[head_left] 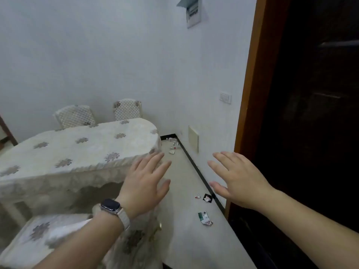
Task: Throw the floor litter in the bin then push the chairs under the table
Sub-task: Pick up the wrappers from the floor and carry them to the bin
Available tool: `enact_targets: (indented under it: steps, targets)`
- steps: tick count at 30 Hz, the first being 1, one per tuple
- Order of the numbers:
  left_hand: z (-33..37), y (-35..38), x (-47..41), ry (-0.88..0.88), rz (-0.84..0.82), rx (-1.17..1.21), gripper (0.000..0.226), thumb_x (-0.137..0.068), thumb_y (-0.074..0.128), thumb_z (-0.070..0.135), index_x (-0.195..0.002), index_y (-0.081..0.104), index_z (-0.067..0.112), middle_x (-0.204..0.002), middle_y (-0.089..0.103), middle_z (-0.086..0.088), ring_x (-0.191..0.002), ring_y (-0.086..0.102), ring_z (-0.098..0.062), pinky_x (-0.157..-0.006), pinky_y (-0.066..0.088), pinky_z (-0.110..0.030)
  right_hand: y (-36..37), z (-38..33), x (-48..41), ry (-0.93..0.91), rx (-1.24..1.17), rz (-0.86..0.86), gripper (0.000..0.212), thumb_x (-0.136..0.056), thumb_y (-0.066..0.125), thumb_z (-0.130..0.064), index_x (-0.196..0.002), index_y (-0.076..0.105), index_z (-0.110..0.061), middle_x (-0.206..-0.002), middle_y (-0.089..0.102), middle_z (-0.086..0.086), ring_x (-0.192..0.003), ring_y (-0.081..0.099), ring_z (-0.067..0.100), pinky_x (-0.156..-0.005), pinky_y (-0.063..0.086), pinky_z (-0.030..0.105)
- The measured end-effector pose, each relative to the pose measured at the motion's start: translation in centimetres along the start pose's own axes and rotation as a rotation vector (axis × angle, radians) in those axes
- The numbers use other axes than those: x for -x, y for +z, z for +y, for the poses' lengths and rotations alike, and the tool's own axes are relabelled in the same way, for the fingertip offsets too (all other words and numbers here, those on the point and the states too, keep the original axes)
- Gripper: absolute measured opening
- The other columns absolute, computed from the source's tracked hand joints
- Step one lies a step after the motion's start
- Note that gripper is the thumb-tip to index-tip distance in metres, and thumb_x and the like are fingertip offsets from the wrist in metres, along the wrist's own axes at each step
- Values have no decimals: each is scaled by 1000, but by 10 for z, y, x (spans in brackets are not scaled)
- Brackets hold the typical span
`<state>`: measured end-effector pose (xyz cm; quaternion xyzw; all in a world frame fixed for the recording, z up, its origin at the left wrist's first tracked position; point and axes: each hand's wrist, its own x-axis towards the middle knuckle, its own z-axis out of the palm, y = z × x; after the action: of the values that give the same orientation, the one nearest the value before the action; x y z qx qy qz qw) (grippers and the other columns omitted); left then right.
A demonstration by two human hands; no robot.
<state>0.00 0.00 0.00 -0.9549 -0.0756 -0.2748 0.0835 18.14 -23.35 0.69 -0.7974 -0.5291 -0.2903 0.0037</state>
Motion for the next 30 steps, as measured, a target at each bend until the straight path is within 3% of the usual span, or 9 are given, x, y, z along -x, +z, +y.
enact_targets:
  steps: [18, 30]
  targets:
    - [85, 156, -149, 27, -177, 67, 48, -89, 50, 44, -129, 58, 19, -137, 56, -8, -126, 53, -31, -101, 46, -47, 161, 156, 9, 58, -230, -169, 52, -89, 50, -52, -125, 62, -16, -128, 61, 8, -117, 57, 26, -99, 47, 41]
    - [34, 267, -197, -52, -249, 169, 50, -88, 48, 46, -129, 59, 19, -137, 57, -9, -125, 53, -31, -100, 45, -45, 248, 181, -42, 144, -244, -365, 54, -86, 47, -57, -125, 62, -21, -125, 63, 2, -113, 60, 20, -94, 50, 36]
